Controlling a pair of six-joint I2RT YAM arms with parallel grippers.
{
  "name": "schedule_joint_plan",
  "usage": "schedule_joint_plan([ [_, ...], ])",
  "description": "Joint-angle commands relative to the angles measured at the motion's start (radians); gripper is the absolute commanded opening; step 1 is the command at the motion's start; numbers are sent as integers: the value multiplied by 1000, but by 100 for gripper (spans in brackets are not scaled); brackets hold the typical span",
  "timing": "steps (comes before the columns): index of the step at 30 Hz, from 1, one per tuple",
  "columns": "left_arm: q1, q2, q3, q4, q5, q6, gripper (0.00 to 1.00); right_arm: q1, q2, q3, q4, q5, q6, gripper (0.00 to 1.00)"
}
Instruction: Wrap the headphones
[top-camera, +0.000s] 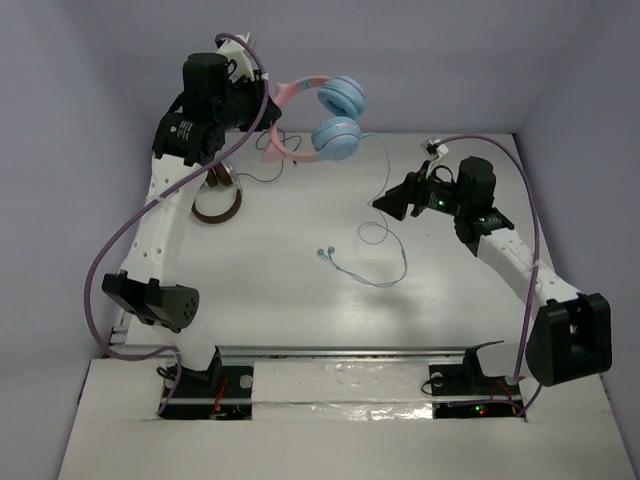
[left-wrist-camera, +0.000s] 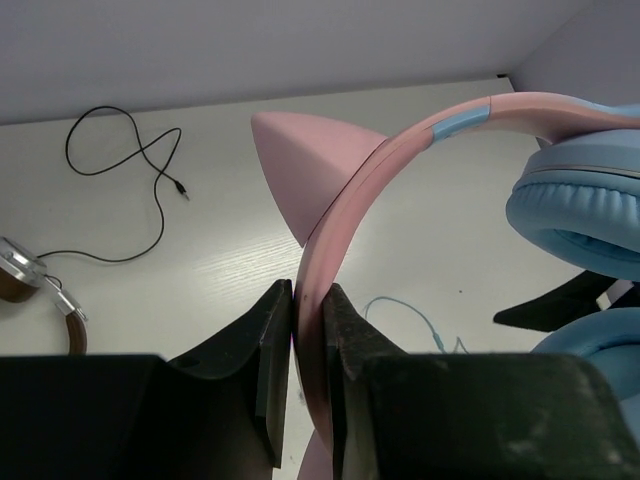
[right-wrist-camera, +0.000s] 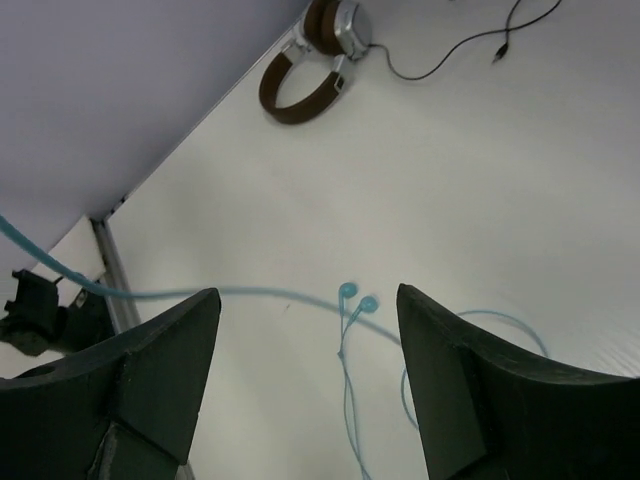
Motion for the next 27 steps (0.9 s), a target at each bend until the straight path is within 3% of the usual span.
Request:
schedule_joint_plan([
  [1, 17, -27, 82, 96, 75, -67, 0, 11, 24, -23, 103, -115, -11, 76],
  [8, 35, -39, 94, 130, 144, -100, 0, 35, 83, -33, 143, -53, 2, 73],
  [16, 35, -56, 113, 130, 156, -114, 0, 45, 111, -51, 131, 218, 9, 75],
  [20, 35, -62, 130, 128, 153, -122, 0, 45, 67, -103, 165, 309, 45, 65],
  [22, 35, -68, 128, 131, 143, -123, 0, 55, 38, -148, 200, 314, 77, 53],
  [27, 35, -79, 113, 154, 158, -139, 0, 65, 17, -168, 191, 361, 87, 48],
])
